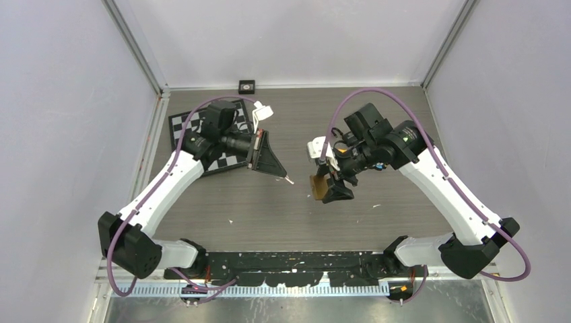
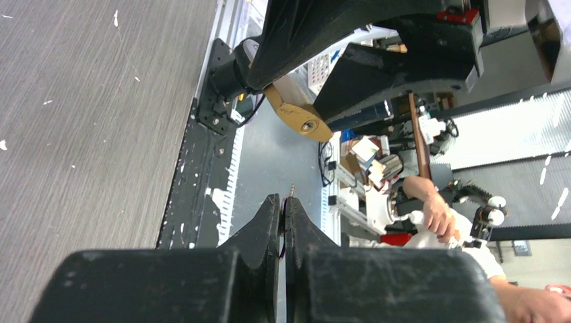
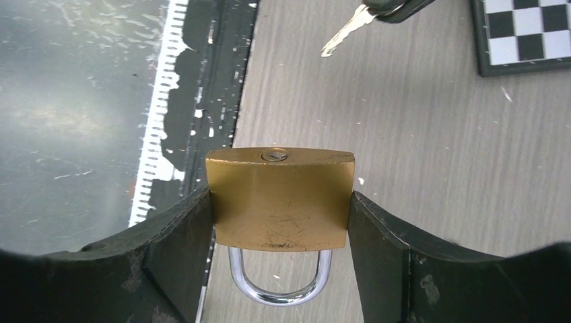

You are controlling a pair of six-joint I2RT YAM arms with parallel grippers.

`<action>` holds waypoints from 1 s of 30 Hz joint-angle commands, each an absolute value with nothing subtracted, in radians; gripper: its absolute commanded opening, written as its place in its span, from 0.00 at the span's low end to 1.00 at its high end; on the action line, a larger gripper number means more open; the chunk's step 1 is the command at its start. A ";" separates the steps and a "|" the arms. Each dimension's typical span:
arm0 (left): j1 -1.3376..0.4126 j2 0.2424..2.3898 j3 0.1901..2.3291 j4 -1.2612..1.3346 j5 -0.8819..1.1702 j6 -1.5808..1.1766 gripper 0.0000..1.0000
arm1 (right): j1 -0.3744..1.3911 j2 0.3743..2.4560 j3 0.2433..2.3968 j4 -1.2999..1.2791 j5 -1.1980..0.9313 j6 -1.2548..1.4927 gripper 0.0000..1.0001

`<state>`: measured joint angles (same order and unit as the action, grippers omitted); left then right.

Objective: Unlock with the key

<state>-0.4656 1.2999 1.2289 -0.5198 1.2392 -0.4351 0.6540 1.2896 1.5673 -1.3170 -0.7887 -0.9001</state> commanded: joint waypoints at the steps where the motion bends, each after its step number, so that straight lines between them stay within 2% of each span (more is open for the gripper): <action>1: -0.486 1.325 1.261 -0.387 1.215 -0.575 0.00 | 0.652 1.275 1.593 -1.166 -0.726 -0.820 0.00; 13: -0.518 1.412 1.229 -0.084 1.155 -0.980 0.00 | 0.640 1.254 1.575 -1.094 -0.624 -0.769 0.01; 21: -0.520 1.420 1.223 -0.083 1.097 -1.030 0.00 | 0.634 1.234 1.559 -1.062 -0.598 -0.739 0.00; 30: -0.518 1.405 1.228 -0.208 1.040 -0.941 0.00 | 0.623 1.231 1.563 -1.037 -0.573 -0.699 0.00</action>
